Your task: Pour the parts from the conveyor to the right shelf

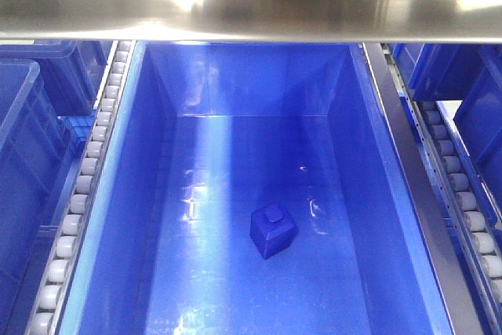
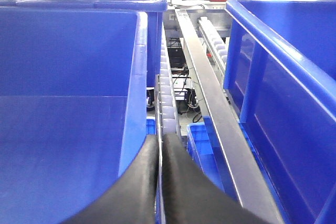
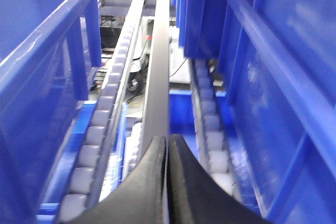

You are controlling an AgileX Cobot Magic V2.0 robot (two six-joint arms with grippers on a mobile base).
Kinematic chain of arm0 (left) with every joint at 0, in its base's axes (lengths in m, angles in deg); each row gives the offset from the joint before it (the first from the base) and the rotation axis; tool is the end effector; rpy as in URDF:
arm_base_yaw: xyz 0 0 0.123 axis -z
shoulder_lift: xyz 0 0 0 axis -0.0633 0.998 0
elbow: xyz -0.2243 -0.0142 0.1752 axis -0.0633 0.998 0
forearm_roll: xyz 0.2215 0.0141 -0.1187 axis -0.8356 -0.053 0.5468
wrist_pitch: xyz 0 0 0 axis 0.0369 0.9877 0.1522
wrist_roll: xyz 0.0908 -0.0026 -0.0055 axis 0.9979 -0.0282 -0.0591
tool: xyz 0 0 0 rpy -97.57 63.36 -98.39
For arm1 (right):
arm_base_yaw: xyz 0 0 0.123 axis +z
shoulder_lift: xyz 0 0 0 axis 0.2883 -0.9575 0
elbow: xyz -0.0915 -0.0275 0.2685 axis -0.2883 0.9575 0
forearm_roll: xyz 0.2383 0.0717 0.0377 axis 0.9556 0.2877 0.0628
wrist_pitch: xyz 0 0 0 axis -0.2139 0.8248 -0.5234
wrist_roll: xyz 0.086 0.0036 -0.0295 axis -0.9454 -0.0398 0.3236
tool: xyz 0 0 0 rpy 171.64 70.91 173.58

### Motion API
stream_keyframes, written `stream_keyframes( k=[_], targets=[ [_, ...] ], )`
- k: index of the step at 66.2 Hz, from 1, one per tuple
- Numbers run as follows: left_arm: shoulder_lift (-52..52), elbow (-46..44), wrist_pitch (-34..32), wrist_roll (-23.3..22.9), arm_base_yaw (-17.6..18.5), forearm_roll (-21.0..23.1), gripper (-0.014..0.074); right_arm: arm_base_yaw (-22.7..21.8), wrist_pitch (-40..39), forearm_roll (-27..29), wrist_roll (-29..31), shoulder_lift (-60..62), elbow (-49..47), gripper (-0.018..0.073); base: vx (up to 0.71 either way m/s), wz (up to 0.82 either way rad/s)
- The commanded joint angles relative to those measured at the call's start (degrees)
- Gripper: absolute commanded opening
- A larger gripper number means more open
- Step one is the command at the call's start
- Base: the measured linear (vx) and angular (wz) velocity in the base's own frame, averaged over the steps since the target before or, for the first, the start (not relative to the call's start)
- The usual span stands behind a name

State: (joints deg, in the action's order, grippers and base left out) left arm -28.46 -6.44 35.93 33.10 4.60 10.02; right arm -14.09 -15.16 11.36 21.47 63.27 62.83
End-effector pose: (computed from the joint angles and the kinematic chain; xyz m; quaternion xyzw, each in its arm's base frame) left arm 0.0596 -0.0009 0.1931 -0.0047 0.7314 -0.0153 0.6817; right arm 0.0562 -0.0036 0.1875 -0.0266 0.7464 -0.0385 0.6638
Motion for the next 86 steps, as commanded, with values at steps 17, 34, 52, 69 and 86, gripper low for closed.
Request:
stream_keyframes(
  k=[17,34,52,69,86],
  targets=[
    [0.9,-1.1,-4.5,-0.5,0.5,0.5,-0.0006,0.0,-5.3,-0.8,0.5,0.7,0.4,-0.0009,0.00,0.00],
    [0.9,-1.1,-4.5,-0.5,0.5,0.5,-0.0006,0.0,-5.3,8.1,0.5,0.7,0.5,-0.0009,0.00,0.00],
    [0.9,-1.1,-4.5,-0.5,0.5,0.5,-0.0006,0.0,-5.9,9.6,0.5,0.7,0.5,-0.0009,0.00,0.00],
    [0.9,-1.1,-4.5,-0.5,0.5,0.5,-0.0006,0.0,-7.5,22.3,0.5,0.7,0.5,-0.0009,0.00,0.00],
    [0.9,-1.1,-4.5,-0.5,0.5,0.5,-0.0006,0.0,-7.1,22.4,0.5,0.7,0.5,-0.0009,0.00,0.00]
  ],
)
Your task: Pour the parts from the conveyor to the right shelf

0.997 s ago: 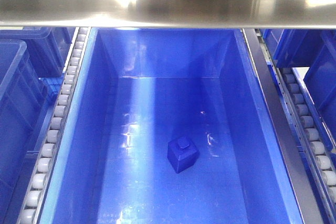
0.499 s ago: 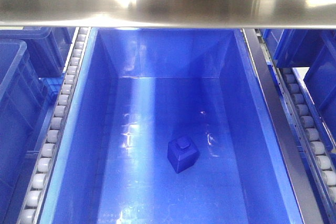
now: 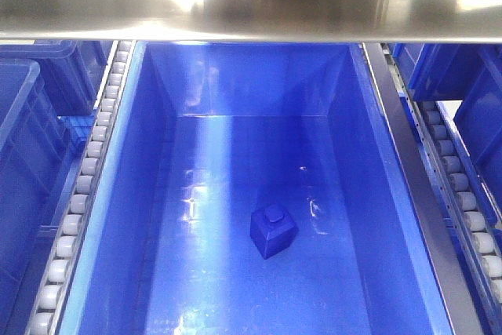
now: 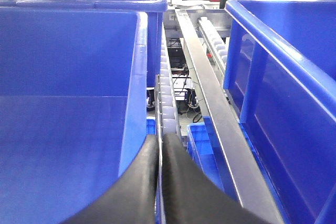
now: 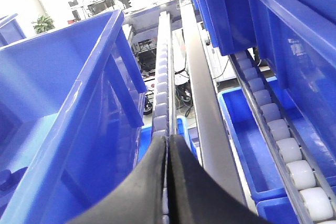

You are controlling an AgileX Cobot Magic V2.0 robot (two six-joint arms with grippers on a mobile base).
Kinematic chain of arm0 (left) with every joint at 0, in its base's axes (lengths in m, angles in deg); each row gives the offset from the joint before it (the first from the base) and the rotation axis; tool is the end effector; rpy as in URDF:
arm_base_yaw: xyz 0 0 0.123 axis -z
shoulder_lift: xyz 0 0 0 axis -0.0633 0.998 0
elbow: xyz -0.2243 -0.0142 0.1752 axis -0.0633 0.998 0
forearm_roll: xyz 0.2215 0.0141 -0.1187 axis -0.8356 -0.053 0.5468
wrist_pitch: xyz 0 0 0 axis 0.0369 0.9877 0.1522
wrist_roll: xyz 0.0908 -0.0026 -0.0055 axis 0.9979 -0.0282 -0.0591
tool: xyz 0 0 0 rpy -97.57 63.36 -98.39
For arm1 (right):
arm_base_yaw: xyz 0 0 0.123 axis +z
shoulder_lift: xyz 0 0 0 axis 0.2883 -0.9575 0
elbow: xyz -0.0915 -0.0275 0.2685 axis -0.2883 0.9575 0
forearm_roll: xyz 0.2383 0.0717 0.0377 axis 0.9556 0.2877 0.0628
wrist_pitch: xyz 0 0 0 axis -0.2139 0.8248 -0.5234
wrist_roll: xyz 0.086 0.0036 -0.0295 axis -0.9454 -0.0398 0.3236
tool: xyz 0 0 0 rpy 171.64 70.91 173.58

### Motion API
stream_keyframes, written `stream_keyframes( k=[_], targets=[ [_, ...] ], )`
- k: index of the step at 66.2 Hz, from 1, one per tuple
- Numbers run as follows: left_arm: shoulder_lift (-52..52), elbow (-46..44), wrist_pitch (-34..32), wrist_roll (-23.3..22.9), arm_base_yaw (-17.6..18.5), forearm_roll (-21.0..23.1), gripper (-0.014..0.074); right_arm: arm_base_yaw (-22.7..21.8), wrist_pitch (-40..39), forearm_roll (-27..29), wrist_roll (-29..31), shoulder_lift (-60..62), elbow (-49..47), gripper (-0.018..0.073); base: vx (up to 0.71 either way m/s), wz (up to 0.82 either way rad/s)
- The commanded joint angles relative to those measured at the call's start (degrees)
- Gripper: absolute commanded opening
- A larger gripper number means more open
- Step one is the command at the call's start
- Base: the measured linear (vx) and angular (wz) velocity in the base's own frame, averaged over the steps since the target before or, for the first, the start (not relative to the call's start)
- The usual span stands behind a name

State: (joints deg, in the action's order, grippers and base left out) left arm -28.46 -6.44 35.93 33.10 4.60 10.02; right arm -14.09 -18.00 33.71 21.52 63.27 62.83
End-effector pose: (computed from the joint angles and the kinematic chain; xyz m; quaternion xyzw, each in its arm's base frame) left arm 0.0596 -0.0009 0.1931 -0.0047 0.7314 -0.0153 0.6817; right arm 0.0564 0.0031 0.1908 0.0898 0.7288 0.1179 0.6685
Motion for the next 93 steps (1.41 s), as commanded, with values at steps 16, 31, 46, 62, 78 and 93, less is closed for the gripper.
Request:
stream_keyframes(
  k=[16,31,46,62,78,93],
  targets=[
    [0.9,-1.1,-4.5,-0.5,0.5,0.5,-0.0006,0.0,-4.1,1.2,21.3,0.7,0.5,-0.0008,0.00,0.00],
    [0.9,-1.1,-4.5,-0.5,0.5,0.5,-0.0006,0.0,-2.7,2.8,24.9,0.7,0.5,-0.0008,0.00,0.00],
    [0.9,-1.1,-4.5,-0.5,0.5,0.5,-0.0006,0.0,-2.8,2.1,24.9,0.7,0.5,-0.0008,0.00,0.00],
    [0.9,-1.1,-4.5,-0.5,0.5,0.5,-0.0006,0.0,-2.8,1.8,24.9,0.7,0.5,-0.0008,0.00,0.00],
    [0.9,-1.1,-4.5,-0.5,0.5,0.5,-0.0006,0.0,-2.8,1.8,24.9,0.7,0.5,-0.0008,0.00,0.00],
    [0.9,-1.1,-4.5,-0.5,0.5,0.5,-0.0006,0.0,-2.8,1.8,24.9,0.7,0.5,-0.0008,0.00,0.00]
  ],
)
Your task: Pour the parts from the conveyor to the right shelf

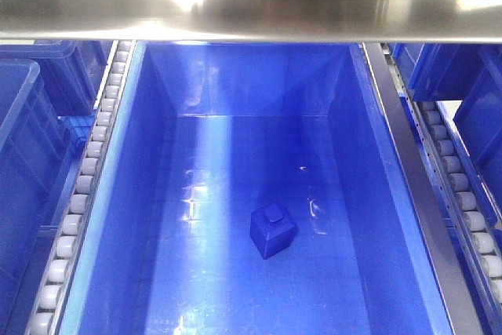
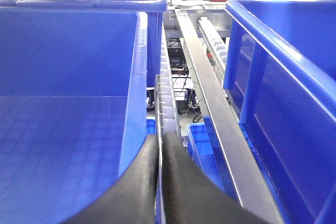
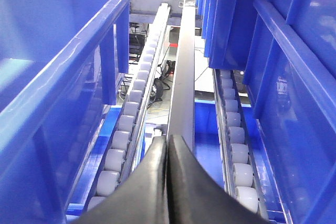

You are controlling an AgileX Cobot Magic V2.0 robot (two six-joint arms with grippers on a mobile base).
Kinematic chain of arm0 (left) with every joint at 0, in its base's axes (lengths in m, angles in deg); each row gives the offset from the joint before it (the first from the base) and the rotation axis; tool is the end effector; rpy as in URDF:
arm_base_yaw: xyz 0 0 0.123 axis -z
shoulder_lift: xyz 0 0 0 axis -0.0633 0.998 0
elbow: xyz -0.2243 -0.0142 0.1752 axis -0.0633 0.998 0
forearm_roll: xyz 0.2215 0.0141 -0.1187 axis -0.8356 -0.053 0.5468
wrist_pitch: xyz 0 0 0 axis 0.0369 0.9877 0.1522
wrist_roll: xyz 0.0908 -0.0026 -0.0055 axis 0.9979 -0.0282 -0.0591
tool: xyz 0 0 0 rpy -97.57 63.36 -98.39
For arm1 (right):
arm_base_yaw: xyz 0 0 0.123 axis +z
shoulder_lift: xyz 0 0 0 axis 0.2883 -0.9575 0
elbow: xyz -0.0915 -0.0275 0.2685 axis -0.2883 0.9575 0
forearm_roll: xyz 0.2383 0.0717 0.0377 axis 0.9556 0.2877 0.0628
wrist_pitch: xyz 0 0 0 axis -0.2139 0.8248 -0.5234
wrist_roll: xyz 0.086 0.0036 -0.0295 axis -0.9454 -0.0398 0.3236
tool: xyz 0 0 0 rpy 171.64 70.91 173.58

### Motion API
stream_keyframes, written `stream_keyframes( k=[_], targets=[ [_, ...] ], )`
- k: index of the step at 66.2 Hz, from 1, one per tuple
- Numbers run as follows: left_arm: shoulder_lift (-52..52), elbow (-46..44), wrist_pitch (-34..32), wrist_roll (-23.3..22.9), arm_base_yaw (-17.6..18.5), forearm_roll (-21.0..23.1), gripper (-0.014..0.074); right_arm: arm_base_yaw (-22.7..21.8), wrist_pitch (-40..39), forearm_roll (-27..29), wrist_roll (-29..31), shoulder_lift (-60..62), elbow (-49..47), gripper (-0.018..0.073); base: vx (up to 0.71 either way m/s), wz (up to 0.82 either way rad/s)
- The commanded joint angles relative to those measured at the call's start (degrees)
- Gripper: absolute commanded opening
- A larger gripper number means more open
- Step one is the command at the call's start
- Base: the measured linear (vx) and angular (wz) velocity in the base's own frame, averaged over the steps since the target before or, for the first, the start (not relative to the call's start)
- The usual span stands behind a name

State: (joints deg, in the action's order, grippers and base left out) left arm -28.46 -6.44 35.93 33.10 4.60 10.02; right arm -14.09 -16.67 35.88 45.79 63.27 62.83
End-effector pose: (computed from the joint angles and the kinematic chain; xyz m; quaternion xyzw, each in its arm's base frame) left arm 0.0596 -0.0009 0.1931 -0.0047 0.7314 -0.0153 0.6817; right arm 0.0562 0.0038 0.1888 -0.0548 0.7400 -0.0097 0.6703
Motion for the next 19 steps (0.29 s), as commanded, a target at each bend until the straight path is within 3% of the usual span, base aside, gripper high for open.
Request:
stream_keyframes(
  k=[1,19],
  targets=[
    [0.9,-1.1,-4.5,-0.5,0.5,0.5,-0.0006,0.0,-4.2,-0.4,0.7,0.7,0.5,-0.0008,0.00,0.00],
    [0.9,-1.1,-4.5,-0.5,0.5,0.5,-0.0006,0.0,-4.2,-0.4,0.7,0.7,0.5,-0.0008,0.00,0.00]
  ],
)
